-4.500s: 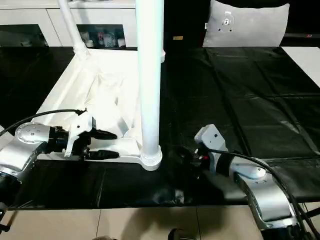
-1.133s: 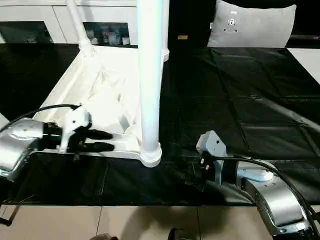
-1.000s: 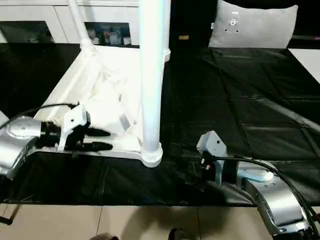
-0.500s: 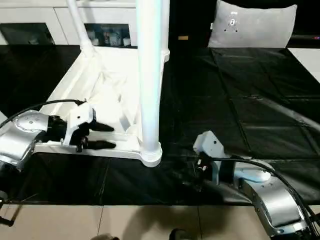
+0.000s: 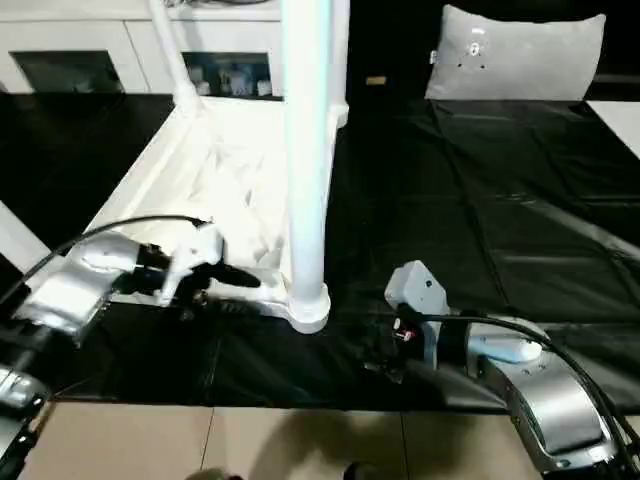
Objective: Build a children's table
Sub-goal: Rotate leg to tighten
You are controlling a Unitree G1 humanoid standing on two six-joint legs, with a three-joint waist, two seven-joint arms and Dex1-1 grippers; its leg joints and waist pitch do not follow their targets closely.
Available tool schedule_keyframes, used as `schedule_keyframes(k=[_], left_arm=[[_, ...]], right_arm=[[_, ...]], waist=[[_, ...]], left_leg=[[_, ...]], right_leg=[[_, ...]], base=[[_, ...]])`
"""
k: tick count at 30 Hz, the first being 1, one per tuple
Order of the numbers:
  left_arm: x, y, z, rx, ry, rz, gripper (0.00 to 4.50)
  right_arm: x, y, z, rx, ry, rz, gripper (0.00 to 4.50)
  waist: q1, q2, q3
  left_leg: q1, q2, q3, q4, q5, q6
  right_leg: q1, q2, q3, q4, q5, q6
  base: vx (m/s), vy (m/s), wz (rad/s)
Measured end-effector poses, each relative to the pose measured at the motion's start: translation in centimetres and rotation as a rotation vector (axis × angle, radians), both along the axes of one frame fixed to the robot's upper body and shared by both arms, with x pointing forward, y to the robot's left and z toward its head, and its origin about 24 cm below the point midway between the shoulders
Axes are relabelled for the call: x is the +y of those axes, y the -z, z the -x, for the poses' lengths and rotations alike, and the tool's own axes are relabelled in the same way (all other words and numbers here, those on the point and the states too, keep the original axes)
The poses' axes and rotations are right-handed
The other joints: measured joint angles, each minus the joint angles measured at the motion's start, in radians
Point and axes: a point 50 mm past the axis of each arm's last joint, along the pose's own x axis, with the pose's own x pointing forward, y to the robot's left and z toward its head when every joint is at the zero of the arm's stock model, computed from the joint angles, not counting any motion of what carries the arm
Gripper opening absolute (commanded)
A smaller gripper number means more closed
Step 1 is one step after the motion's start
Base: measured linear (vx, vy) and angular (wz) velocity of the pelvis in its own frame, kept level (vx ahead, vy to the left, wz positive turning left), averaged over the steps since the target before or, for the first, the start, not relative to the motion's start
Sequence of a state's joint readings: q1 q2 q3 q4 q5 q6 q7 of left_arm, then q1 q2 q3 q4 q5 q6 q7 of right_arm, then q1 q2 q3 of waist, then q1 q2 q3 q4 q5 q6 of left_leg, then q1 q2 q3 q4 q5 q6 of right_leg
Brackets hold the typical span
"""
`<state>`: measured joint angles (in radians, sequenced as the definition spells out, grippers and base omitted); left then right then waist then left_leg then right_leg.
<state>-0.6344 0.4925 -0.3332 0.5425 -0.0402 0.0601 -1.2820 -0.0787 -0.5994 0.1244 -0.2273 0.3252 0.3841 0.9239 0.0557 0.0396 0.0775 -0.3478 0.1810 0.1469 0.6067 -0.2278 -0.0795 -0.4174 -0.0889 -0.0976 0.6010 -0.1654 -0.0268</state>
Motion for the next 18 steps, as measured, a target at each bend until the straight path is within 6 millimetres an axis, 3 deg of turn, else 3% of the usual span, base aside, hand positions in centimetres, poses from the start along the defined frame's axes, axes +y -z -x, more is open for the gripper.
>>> schedule_keyframes(k=[8, 18], left_arm=[[0.01, 0.09, -0.54, -0.012, 0.024, -0.022, 1.13], [-0.51, 0.71, -0.68, -0.004, 0.074, -0.077, 0.51]], right_arm=[[0.10, -0.03, 0.13, 0.011, -0.004, -0.015, 4.50], [0.02, 0.06, 0.17, 0.024, -0.003, -0.011, 4.50]], waist=[[0.004, 0.002, -0.001], [0.004, 0.002, -0.001]], left_leg=[[0.000, 0.000, -0.001, 0.001, 0.000, 0.000], [-0.001, 0.000, 0.000, 0.001, 0.000, 0.001]], right_leg=[[0.001, 0.000, 0.000, 0.000, 0.000, 0.000], [0.001, -0.001, 0.000, 0.000, 0.001, 0.000]], base=[[0.000, 0.000, 0.00], [0.000, 0.000, 0.00]])
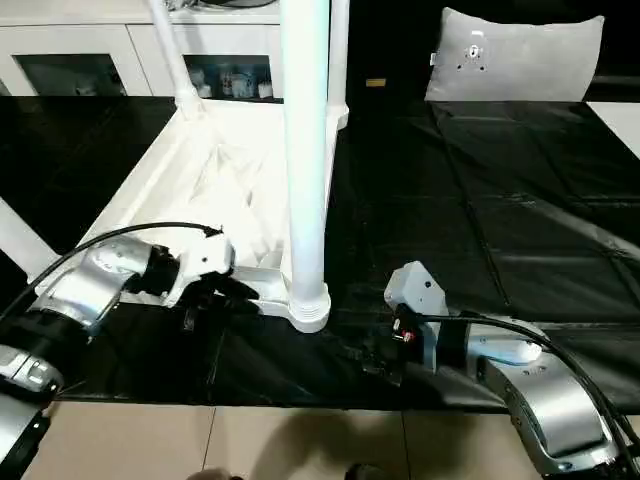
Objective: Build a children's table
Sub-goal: Rotate leg to tighten
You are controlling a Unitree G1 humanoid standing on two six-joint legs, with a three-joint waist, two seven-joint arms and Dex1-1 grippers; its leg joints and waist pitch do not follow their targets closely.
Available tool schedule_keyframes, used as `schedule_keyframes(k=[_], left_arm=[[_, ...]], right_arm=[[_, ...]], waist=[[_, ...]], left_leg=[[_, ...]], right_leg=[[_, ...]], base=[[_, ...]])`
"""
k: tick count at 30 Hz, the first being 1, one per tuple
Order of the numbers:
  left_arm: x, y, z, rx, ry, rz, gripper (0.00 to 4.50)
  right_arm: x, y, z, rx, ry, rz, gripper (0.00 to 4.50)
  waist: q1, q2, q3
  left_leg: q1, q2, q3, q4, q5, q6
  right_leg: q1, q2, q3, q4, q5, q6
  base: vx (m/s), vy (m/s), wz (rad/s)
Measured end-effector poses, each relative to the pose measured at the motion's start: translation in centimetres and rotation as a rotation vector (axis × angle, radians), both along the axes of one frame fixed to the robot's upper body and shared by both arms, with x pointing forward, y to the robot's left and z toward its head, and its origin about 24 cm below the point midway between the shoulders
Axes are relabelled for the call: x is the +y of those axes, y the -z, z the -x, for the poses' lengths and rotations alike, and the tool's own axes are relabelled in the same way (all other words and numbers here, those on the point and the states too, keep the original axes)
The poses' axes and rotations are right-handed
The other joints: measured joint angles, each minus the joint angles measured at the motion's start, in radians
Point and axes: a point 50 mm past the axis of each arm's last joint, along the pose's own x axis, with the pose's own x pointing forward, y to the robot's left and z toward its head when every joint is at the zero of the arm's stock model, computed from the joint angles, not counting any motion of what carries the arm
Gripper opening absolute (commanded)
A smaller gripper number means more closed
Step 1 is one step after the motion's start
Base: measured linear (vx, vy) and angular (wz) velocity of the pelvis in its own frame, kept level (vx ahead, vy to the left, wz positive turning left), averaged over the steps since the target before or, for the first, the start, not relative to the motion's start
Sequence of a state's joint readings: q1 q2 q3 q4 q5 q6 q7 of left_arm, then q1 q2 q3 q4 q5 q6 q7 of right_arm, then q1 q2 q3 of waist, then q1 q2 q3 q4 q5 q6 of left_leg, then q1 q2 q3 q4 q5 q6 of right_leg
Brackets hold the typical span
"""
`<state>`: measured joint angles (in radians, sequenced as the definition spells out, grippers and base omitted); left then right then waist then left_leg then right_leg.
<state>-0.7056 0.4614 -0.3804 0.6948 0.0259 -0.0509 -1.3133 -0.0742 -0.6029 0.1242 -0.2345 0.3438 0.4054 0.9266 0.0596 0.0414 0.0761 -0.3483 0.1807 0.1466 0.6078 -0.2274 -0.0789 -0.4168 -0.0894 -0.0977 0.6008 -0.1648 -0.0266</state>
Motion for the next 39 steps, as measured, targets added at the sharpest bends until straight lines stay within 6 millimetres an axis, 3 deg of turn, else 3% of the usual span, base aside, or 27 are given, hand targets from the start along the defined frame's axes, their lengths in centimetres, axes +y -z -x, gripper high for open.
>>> schedule_keyframes(k=[6, 10, 20, 28, 34, 39], left_arm=[[-0.1, -0.1, -0.1, -0.016, 0.037, -0.023, 0.06], [-0.1, 0.0, -0.1, -0.006, 0.035, -0.024, 0.06], [-0.8, 0.7, 0.4, 0.039, -0.137, 0.038, 0.06], [-0.7, 0.8, 2.0, -0.028, -0.047, 0.037, 0.06], [-0.9, 0.8, 2.2, -0.042, -0.002, 0.037, 0.06], [-1.1, 0.8, 2.5, -0.027, 0.059, 0.039, 0.00]], right_arm=[[0.0, 0.0, 0.0, 0.010, 0.004, -0.004, 4.50], [0.1, -0.2, 0.0, 0.004, 0.011, -0.004, 4.50], [0.2, -0.1, -0.2, -0.023, 0.074, -0.031, 4.50], [-0.8, 0.3, -0.9, -0.020, 0.108, -0.020, 4.50], [-0.6, 0.0, -1.7, -0.021, 0.018, 0.006, 4.50], [-0.2, -0.3, -2.8, -0.018, -0.047, -0.011, 4.23]], waist=[[-0.002, 0.002, 0.000], [-0.009, 0.004, 0.000], [-0.032, 0.037, -0.006], [-0.024, 0.039, -0.009], [-0.015, 0.037, -0.009], [0.003, 0.036, -0.010]], left_leg=[[0.000, 0.000, -0.001, 0.000, 0.000, 0.001], [0.000, 0.000, -0.001, 0.000, 0.000, 0.001], [0.000, 0.000, -0.001, -0.001, 0.000, 0.001], [-0.002, 0.001, -0.001, -0.001, 0.000, 0.001], [-0.003, 0.001, -0.001, -0.001, 0.000, 0.001], [-0.004, 0.001, 0.000, 0.001, 0.001, 0.002]], right_leg=[[0.001, 0.000, 0.000, -0.001, 0.001, 0.000], [0.000, -0.001, 0.000, -0.001, 0.001, 0.000], [0.001, 0.000, -0.002, -0.004, 0.002, 0.000], [0.001, 0.000, -0.003, -0.005, 0.002, 0.000], [0.000, 0.000, -0.003, -0.005, 0.002, 0.000], [-0.001, 0.000, -0.003, -0.003, 0.002, 0.000]], base=[[0.000, 0.000, 0.00], [0.000, 0.000, 0.00], [0.000, 0.000, 0.00], [0.000, 0.000, 0.00], [0.000, 0.000, 0.00], [0.000, 0.000, 0.00]])
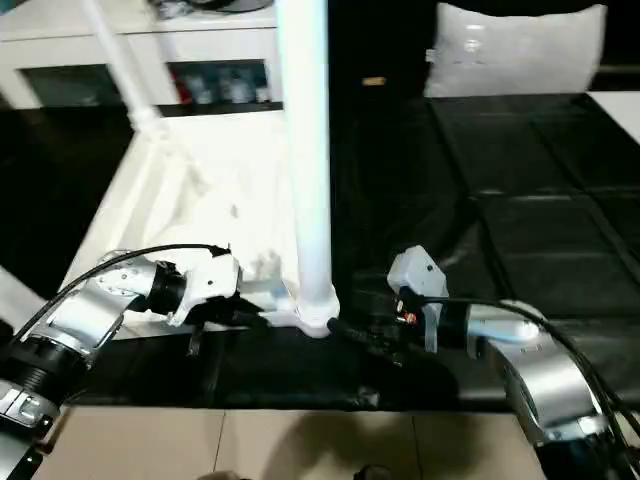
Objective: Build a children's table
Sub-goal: Rotate leg to tighten
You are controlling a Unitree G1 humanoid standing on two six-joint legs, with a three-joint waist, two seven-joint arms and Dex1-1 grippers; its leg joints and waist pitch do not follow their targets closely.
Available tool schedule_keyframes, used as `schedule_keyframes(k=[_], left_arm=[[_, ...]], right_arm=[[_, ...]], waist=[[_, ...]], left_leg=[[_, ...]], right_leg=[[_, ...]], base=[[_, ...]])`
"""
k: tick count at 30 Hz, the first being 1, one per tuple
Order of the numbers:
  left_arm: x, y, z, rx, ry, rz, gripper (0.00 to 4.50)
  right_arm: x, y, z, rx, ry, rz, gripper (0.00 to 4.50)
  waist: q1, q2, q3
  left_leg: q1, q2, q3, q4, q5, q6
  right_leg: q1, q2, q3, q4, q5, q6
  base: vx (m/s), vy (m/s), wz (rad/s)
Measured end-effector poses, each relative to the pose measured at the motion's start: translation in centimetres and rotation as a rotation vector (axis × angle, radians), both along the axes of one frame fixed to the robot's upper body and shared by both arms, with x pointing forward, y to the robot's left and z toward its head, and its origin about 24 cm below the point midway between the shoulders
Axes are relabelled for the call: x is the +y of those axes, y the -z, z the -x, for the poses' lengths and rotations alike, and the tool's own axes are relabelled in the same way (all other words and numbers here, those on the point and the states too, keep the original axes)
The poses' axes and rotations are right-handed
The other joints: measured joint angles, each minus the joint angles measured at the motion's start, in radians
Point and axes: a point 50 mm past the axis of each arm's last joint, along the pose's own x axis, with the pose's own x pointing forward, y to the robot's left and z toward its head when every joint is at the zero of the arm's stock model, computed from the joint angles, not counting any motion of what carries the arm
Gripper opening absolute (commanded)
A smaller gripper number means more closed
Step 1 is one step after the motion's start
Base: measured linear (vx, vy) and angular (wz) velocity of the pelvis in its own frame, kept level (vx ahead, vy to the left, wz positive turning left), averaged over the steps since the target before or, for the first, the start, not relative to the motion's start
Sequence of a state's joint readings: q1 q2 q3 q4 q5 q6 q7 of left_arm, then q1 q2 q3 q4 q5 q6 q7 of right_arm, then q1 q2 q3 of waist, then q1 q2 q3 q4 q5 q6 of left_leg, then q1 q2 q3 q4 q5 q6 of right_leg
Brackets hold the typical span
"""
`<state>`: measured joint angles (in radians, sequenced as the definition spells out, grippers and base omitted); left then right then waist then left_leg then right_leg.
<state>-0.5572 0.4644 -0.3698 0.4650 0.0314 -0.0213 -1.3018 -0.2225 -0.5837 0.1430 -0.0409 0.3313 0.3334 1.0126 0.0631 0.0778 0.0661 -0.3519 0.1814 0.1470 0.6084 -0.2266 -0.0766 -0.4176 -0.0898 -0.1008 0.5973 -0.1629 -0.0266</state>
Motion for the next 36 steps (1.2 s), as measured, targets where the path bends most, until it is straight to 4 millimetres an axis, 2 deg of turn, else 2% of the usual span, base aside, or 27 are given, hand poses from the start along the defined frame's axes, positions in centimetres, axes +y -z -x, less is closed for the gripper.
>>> schedule_keyframes(k=[4, 7, 9, 12, 14, 17, 22, 31, 35, 36], left_arm=[[-0.5, 0.1, 0.3, 0.010, 0.045, 0.007, 0.00], [-0.7, 0.2, 0.3, 0.006, 0.060, 0.013, 0.00], [-0.8, 0.3, 0.3, 0.006, 0.062, 0.017, 0.00], [-0.9, 0.4, 0.3, 0.005, 0.065, 0.020, 0.00], [-1.0, 0.4, 0.3, 0.005, 0.066, 0.020, 0.00], [-0.9, 0.4, 0.3, 0.006, 0.064, 0.020, 0.00], [-0.9, 0.4, 0.3, 0.004, 0.065, 0.019, 0.00], [-1.0, 0.6, 0.2, 0.045, 0.029, 0.035, 0.00], [-1.4, 0.7, -0.5, 0.077, -0.076, 0.041, 0.00], [-1.6, 0.6, -0.9, 0.071, -0.116, 0.033, 0.00]], right_arm=[[0.5, 0.0, -0.8, 0.016, -0.063, -0.015, 3.76], [0.8, 0.2, -1.0, 0.040, -0.117, -0.025, 3.64], [1.2, 0.2, -1.2, 0.054, -0.143, -0.045, 3.32], [1.5, 0.1, -1.5, 0.071, -0.177, -0.062, 3.21], [1.5, 0.2, -1.4, 0.083, -0.193, -0.066, 2.89], [1.5, 0.5, -1.4, 0.105, -0.205, -0.070, 2.80], [1.4, 0.5, -1.6, 0.112, -0.208, -0.070, 2.17], [1.6, 0.6, -1.3, 0.125, -0.176, -0.083, 1.96], [2.5, 1.1, -1.3, 0.100, -0.028, -0.093, 1.96], [2.8, 1.1, -1.6, 0.086, 0.042, -0.090, 1.96]], waist=[[0.014, -0.001, 0.000], [0.026, -0.001, 0.000], [0.028, -0.001, -0.001], [0.028, -0.001, -0.001], [0.029, -0.003, -0.001], [0.028, -0.004, -0.002], [0.028, -0.004, -0.002], [0.029, -0.004, -0.002], [0.024, -0.004, -0.003], [0.018, -0.005, -0.003]], left_leg=[[0.000, 0.000, 0.001, 0.003, 0.000, 0.000], [0.000, 0.000, 0.002, 0.005, 0.000, 0.000], [0.000, 0.000, 0.002, 0.007, 0.000, 0.000], [0.000, 0.000, 0.002, 0.009, 0.000, 0.000], [0.000, 0.000, 0.002, 0.010, 0.000, 0.000], [0.000, 0.000, 0.002, 0.011, 0.000, 0.000], [0.000, 0.000, 0.002, 0.011, 0.000, 0.000], [0.000, 0.000, 0.002, 0.011, 0.000, 0.000], [0.003, 0.000, 0.002, 0.012, 0.002, -0.003], [0.004, 0.000, 0.002, 0.012, 0.003, -0.006]], right_leg=[[0.000, -0.001, 0.000, 0.003, 0.000, 0.000], [0.000, -0.001, 0.000, 0.005, 0.000, 0.000], [0.000, -0.001, 0.000, 0.007, 0.000, 0.000], [0.000, -0.002, 0.000, 0.010, 0.000, 0.000], [0.000, -0.002, 0.000, 0.010, 0.000, 0.000], [0.000, -0.002, 0.001, 0.011, 0.000, 0.000], [0.000, -0.002, 0.000, 0.012, 0.000, 0.001], [0.000, -0.002, 0.001, 0.012, 0.000, 0.001], [0.003, -0.002, 0.001, 0.012, -0.003, 0.005], [0.003, -0.002, 0.001, 0.012, -0.003, 0.006]], base=[[0.000, 0.000, 0.00], [0.000, 0.000, 0.00], [0.000, 0.000, 0.00], [0.000, 0.000, 0.00], [0.000, 0.000, 0.00], [0.000, 0.000, 0.00], [0.000, 0.000, 0.00], [0.000, 0.000, 0.00], [0.000, 0.000, 0.00], [0.000, 0.000, 0.00]])
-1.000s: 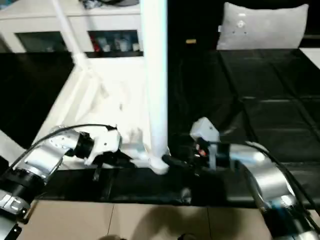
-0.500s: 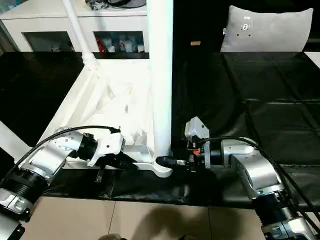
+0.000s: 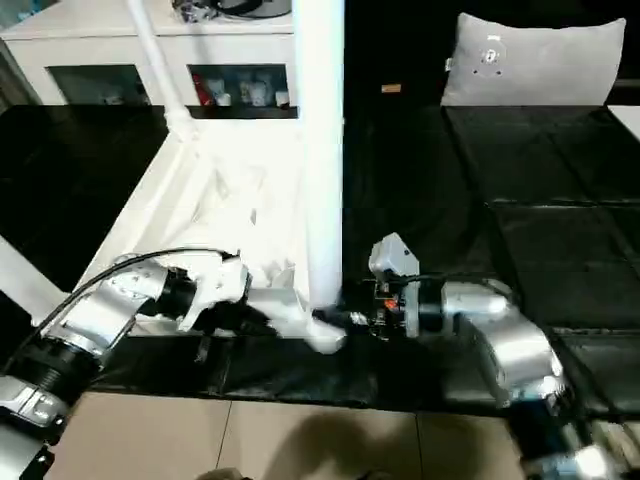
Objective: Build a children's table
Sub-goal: Rotate leg to tighten
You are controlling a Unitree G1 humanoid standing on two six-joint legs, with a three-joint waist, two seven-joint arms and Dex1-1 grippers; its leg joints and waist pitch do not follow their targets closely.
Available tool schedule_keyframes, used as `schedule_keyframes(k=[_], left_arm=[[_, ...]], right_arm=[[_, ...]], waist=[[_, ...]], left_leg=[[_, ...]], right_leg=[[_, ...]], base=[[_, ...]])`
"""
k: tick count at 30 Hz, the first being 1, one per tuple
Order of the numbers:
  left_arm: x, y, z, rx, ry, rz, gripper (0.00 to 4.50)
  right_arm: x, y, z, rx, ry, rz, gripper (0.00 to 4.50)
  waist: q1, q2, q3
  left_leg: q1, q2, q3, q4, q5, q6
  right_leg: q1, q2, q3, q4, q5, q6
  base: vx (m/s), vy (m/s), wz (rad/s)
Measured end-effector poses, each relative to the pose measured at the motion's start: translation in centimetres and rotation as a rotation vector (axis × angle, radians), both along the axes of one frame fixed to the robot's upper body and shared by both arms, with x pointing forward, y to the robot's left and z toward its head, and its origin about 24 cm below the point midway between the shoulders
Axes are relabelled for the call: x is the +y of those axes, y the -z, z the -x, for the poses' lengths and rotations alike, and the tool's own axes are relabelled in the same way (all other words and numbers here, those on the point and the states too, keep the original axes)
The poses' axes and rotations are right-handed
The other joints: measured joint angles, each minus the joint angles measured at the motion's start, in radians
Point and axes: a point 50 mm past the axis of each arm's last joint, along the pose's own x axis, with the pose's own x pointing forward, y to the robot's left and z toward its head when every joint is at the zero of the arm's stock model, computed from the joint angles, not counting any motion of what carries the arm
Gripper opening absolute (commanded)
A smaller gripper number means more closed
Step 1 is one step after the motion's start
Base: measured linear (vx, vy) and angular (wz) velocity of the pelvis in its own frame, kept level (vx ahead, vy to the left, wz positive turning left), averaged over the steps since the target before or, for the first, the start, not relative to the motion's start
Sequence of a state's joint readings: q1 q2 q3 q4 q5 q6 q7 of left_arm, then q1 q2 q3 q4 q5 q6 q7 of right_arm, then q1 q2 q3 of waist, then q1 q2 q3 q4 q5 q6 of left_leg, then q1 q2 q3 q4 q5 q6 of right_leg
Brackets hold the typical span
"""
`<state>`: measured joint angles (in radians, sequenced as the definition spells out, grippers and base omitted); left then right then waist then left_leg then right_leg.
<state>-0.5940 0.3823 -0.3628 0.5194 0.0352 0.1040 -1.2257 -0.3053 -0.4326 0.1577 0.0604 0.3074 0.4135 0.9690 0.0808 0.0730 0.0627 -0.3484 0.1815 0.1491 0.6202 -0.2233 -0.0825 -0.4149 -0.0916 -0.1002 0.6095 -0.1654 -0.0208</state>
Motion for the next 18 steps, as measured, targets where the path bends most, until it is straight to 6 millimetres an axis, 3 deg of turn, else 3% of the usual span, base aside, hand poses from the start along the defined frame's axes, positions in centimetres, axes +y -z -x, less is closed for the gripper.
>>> schedule_keyframes(k=[5, 11, 14, 17, 18], left_arm=[[-1.5, 0.1, -1.3, -0.032, -0.165, 0.005, 0.00], [-4.2, 0.2, -2.4, -0.068, -0.328, 0.034, 0.00], [-5.9, 0.1, -2.5, -0.094, -0.377, 0.056, 0.00], [-6.3, 0.0, -2.6, -0.111, -0.380, 0.071, 0.00], [-6.3, -0.1, -2.6, -0.114, -0.379, 0.073, 0.00]], right_arm=[[1.2, 0.3, -1.5, -0.024, 0.310, 0.006, 1.94], [2.8, 0.3, -3.3, -0.032, 0.657, -0.014, 1.94], [2.9, 0.2, -3.9, -0.039, 0.792, -0.040, 2.66], [2.9, 0.0, -3.9, -0.035, 0.820, -0.105, 2.71], [2.8, 0.0, -3.9, -0.035, 0.820, -0.114, 3.01]], waist=[[-0.038, -0.001, 0.000], [-0.062, -0.001, 0.000], [-0.068, -0.001, 0.000], [-0.068, 0.000, -0.001], [-0.067, 0.000, -0.001]], left_leg=[[0.000, -0.001, -0.001, 0.000, 0.006, -0.003], [-0.005, -0.001, -0.005, -0.002, 0.009, 0.003], [-0.010, -0.004, -0.006, -0.003, 0.007, 0.006], [-0.015, -0.005, -0.006, -0.004, 0.007, 0.014], [-0.016, -0.005, -0.006, -0.004, 0.007, 0.016]], right_leg=[[0.000, 0.000, -0.001, -0.003, 0.000, 0.001], [0.003, 0.000, -0.005, -0.019, 0.001, 0.002], [0.004, -0.001, 0.000, -0.030, 0.019, 0.004], [0.001, -0.002, 0.000, -0.032, 0.027, 0.000], [0.000, -0.001, 0.000, -0.031, 0.028, -0.001]], base=[[0.000, 0.000, 0.00], [0.000, 0.000, 0.00], [0.000, 0.000, 0.00], [0.000, 0.000, 0.00], [0.000, 0.000, 0.00]])
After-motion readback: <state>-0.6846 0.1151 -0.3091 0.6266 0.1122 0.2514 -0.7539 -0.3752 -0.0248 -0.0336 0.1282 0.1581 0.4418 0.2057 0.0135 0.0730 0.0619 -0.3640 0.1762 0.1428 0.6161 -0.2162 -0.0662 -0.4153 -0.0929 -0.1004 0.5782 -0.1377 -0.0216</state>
